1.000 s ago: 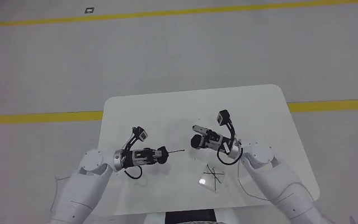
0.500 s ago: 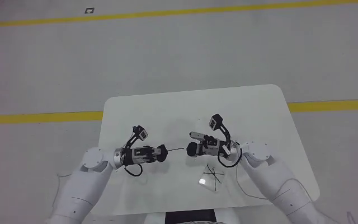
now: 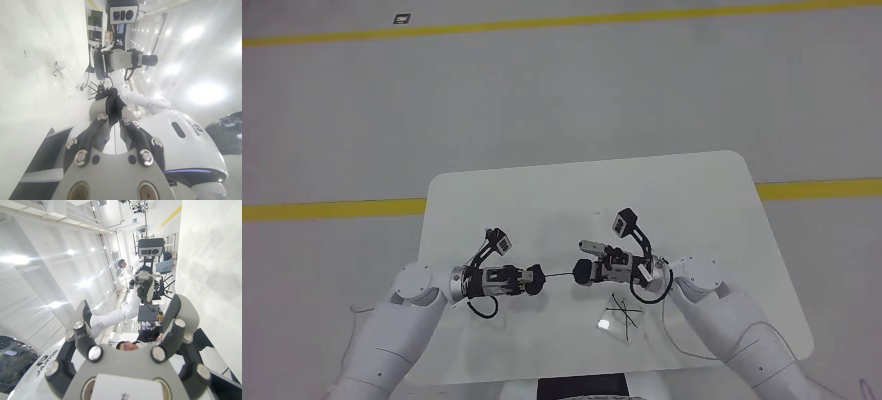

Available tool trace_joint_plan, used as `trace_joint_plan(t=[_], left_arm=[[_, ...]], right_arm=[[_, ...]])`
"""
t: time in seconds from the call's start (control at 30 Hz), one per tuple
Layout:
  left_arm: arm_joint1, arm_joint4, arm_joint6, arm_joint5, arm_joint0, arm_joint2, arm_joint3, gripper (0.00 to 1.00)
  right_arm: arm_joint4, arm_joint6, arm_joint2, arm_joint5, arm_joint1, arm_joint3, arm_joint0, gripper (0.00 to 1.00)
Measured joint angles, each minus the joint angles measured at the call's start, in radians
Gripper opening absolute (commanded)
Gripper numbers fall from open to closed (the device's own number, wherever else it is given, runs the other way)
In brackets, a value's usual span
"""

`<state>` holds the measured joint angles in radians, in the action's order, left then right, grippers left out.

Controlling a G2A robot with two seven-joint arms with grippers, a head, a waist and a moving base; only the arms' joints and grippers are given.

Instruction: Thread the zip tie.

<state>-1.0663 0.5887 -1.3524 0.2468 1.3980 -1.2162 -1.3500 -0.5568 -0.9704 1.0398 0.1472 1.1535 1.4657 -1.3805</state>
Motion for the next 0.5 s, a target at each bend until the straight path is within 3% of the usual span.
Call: trace_joint_plan(t=[0.07,0.27,0.5], left_arm=[[0.000,0.000,0.000,0.000,0.000,0.000,0.000,0.00],[0.000,0.000,0.000,0.000,0.000,0.000,0.000,0.00],[0.000,0.000,0.000,0.000,0.000,0.000,0.000,0.00]], right_arm=[[-0.002,-0.008,-0.003,0.002,0.000,-0.004,0.001,0.51],[-0.030,-0.032,-0.009,0.024,0.003,-0.029,0.000,0.40],[-0.039,-0.025,-0.026,0.039,0.008,-0.063,0.002,0.38]])
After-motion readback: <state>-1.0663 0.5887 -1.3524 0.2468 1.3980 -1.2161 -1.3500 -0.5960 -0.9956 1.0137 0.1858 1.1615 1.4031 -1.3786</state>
